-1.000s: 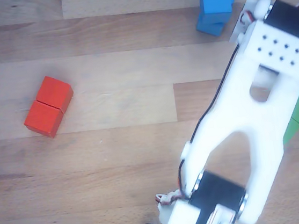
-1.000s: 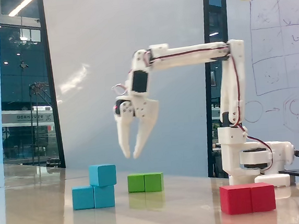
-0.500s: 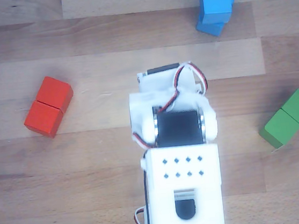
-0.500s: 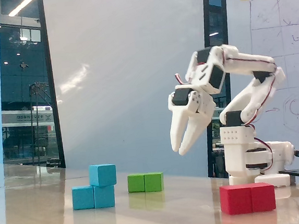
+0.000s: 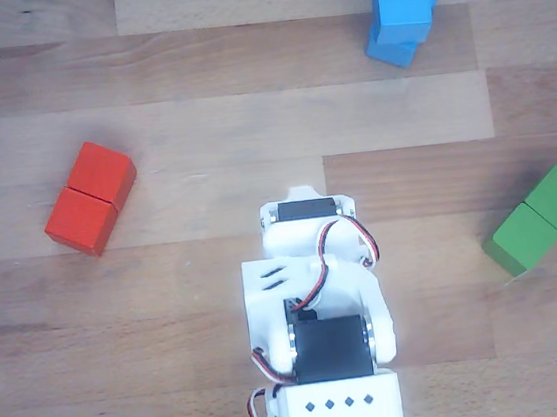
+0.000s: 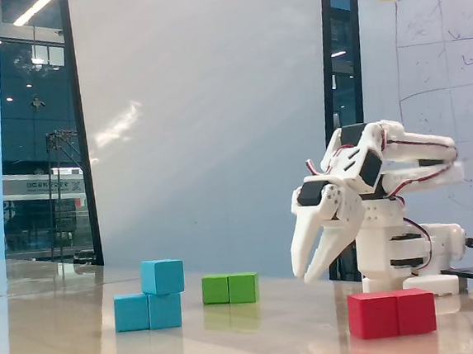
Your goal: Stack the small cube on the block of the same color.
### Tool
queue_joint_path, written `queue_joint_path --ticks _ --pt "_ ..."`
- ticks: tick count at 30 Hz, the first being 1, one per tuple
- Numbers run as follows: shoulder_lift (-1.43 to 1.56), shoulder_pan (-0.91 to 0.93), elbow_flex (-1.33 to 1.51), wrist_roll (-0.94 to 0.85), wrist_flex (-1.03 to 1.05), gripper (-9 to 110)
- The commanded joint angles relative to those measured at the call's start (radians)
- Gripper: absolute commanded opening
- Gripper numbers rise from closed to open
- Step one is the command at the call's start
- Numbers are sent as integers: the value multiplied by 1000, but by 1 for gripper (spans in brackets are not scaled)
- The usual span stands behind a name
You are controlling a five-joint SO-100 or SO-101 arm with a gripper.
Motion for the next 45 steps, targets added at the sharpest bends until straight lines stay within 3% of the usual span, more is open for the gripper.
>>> queue_joint_path --ticks 1,9,30,45 --pt "123 5 2 12 55 5" --pt "342 6 40 14 190 5" --pt "334 52 40 17 192 5" --pt "334 -26 40 -66 190 5"
